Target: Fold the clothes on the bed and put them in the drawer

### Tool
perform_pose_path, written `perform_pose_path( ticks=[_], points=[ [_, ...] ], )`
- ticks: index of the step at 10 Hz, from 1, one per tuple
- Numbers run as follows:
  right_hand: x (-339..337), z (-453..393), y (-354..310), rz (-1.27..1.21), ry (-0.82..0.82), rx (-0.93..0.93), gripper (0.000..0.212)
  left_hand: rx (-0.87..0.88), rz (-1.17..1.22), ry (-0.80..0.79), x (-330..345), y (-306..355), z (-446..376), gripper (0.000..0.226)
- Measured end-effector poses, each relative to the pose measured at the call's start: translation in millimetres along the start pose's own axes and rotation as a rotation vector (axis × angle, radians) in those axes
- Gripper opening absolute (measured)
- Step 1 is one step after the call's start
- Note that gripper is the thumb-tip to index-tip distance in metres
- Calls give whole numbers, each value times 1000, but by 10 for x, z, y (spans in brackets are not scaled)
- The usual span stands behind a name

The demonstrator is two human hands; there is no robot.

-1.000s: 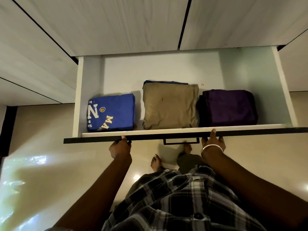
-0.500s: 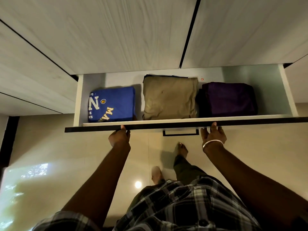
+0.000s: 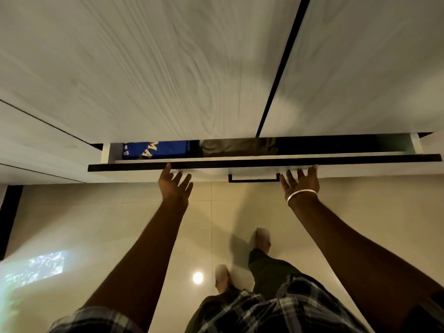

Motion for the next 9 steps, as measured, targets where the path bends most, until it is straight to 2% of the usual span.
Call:
perform_pose_path(
  ticks=[1,2,4,6,8,9],
  points=[
    [277,-45,-59,-44,-47,15,85,-17,120,-186,311,30,21,79],
    [511,-55,-140,-111,-111,43,98,-10,216,-278,545,105,29,91],
    [723,-128,-279,-179,-134,122,101,-13,128,-276,749,154,-3,90],
    [746,-164,-362,-68,-200,162,103,-37,82,-307,835,286,-114,98],
    [800,-131,-540,149,-79,204,88,-6,-6,-292,726,345,-54,100],
    [856,102,-633,322,-91,144,45,87,-56,-327,613,360,139,90]
  ],
)
Point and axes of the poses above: each hand's wrist, its own z-axis away from the middle knuckle, its own x-axis out of the palm, y = z × x, the point moved 1 cm from there along -z, towards the middle knuckle, and after that the axes turned 3 degrees about x, right-handed, at the moved point
